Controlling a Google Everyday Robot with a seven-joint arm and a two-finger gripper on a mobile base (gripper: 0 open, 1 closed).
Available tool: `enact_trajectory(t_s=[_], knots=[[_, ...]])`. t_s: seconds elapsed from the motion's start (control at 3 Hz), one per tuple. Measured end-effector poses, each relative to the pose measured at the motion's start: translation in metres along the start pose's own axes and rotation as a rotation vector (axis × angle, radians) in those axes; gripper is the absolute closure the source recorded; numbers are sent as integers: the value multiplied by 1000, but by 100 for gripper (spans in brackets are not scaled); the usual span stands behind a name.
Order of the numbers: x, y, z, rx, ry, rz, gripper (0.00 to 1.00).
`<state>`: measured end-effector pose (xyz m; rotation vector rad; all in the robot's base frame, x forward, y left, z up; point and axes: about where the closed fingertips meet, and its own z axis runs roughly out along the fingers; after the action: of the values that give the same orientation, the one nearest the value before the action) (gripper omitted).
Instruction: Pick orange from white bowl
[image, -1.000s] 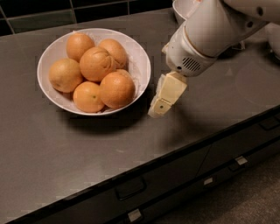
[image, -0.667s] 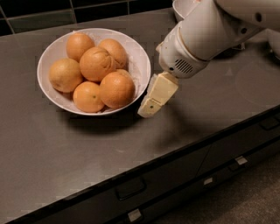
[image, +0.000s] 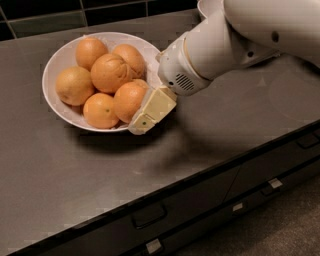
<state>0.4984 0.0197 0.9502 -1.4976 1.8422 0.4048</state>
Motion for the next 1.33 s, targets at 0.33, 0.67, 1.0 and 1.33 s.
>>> enact_trajectory(t_s=[0.33, 0.67, 1.0, 1.33], knots=[[-9, 7, 11, -55, -46, -4, 0], [-9, 7, 11, -55, -46, -4, 0], [-8, 10, 12, -12, -42, 17, 3], [-10, 17, 19, 50, -66, 44, 10]])
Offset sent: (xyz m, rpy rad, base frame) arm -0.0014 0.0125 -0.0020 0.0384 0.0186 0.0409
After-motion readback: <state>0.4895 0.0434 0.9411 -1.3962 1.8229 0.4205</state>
